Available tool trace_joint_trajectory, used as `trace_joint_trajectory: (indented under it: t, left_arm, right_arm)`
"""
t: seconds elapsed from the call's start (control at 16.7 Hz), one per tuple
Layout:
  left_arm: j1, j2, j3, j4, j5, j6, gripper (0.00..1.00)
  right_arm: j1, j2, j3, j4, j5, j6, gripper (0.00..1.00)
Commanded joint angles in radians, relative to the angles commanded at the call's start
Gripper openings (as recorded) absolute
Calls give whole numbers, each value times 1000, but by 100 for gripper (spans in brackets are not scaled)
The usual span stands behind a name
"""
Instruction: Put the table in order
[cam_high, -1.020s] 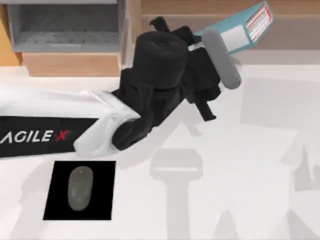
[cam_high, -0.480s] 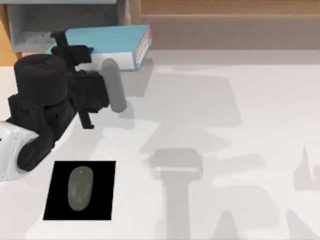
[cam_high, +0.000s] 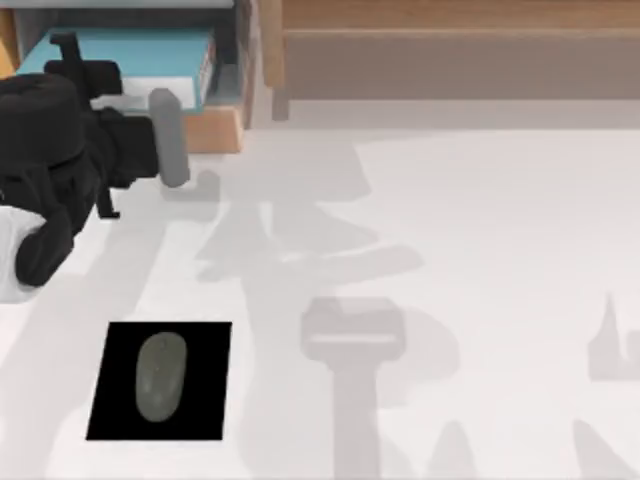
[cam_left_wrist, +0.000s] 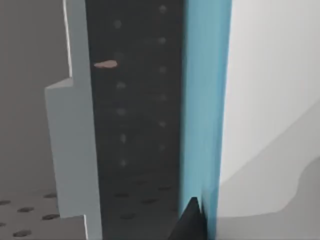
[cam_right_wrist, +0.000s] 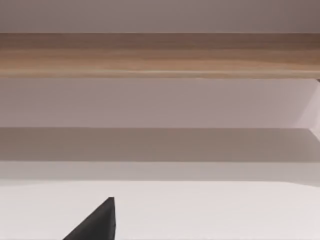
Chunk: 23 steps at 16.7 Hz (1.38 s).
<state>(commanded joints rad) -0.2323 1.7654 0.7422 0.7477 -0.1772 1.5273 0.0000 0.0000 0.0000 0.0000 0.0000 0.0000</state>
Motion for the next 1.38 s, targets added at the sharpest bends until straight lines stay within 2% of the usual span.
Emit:
trace_joint_trajectory:
  t: [0.3,0.66,0.9,1.38]
  left_arm:
    - [-3,0,0,0,1,0,0]
    - [14,93,105,-8,15,4,0]
    - [16,106,117,-10,17,5,0]
    - [16,106,117,-10,17,5,60]
  right_arm:
    - [0,0,0,0,0,0,100]
    - [0,0,0,0,0,0,100]
    - [0,0,0,0,0,0,100]
    - [0,0,0,0,0,0,100]
